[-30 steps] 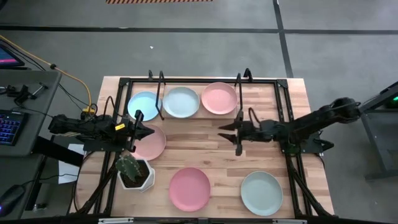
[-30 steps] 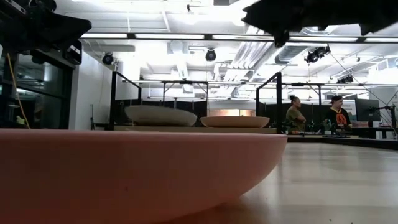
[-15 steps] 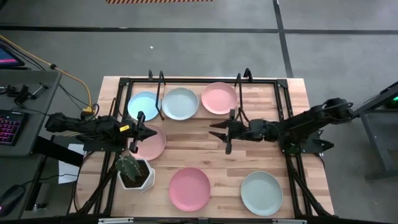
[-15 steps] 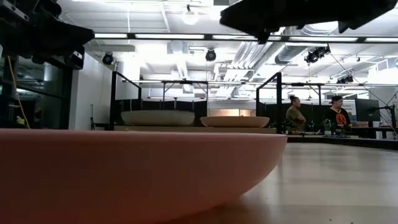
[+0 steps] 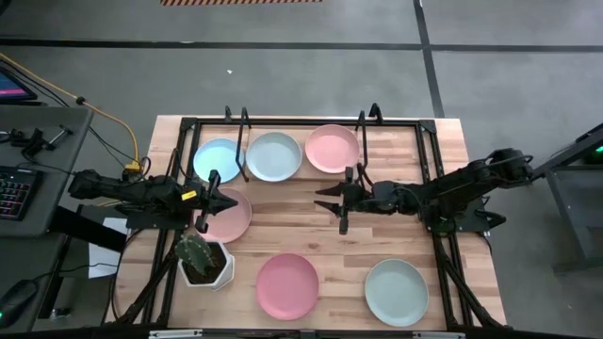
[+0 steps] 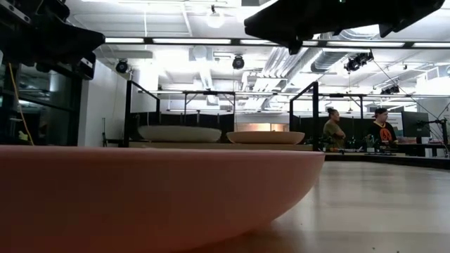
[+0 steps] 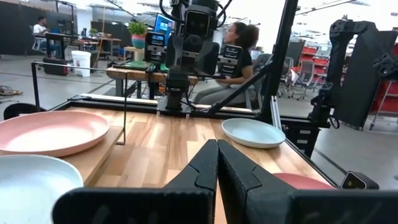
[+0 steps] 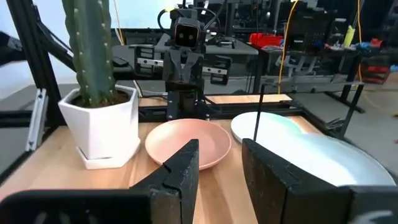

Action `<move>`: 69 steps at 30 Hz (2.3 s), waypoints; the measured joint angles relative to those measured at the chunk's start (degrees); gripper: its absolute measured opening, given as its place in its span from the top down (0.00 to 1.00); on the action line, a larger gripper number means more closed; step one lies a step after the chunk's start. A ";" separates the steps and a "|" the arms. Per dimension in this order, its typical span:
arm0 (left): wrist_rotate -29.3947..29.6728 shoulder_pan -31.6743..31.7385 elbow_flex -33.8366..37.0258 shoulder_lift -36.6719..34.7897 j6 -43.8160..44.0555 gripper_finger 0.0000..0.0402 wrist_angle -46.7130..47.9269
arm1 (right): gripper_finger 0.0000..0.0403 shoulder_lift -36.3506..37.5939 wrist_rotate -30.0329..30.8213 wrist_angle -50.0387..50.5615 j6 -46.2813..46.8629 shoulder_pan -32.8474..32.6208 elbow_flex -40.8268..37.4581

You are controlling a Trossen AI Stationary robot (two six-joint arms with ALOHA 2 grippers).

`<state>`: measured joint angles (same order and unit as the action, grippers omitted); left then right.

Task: Place and stack plates onto a shelf
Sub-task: Stack the pink plate on top of the light pink plate on the shelf

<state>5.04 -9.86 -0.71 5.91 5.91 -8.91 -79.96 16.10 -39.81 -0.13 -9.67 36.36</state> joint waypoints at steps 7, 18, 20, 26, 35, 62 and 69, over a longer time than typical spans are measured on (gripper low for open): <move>0.02 0.01 0.00 0.00 -0.03 1.00 0.00 | 0.73 0.00 0.00 0.17 7.37 0.00 0.00; 0.04 0.01 0.00 0.00 -0.10 1.00 -0.42 | 0.73 -1.76 -6.60 21.92 40.10 -3.96 -0.01; 0.05 0.01 0.00 0.00 -0.10 1.00 -0.40 | 0.73 -4.28 -5.75 22.38 45.45 -6.28 0.00; 0.07 0.01 0.00 0.06 0.02 1.00 -0.22 | 0.73 -15.18 -5.63 21.37 57.95 -11.91 3.18; 0.04 0.01 0.00 0.09 1.42 1.00 0.11 | 0.73 -29.59 -13.36 33.19 55.46 -13.60 23.03; 0.05 0.03 0.00 0.09 1.44 1.00 0.02 | 0.99 -32.01 -13.30 51.21 50.89 -10.98 33.07; 0.06 0.01 0.00 0.09 1.44 1.00 0.04 | 1.00 -22.90 -7.45 62.19 49.26 -9.11 29.69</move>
<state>5.10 -9.85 -0.71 6.00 7.35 -8.86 -102.86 8.65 22.38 49.13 -18.78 66.05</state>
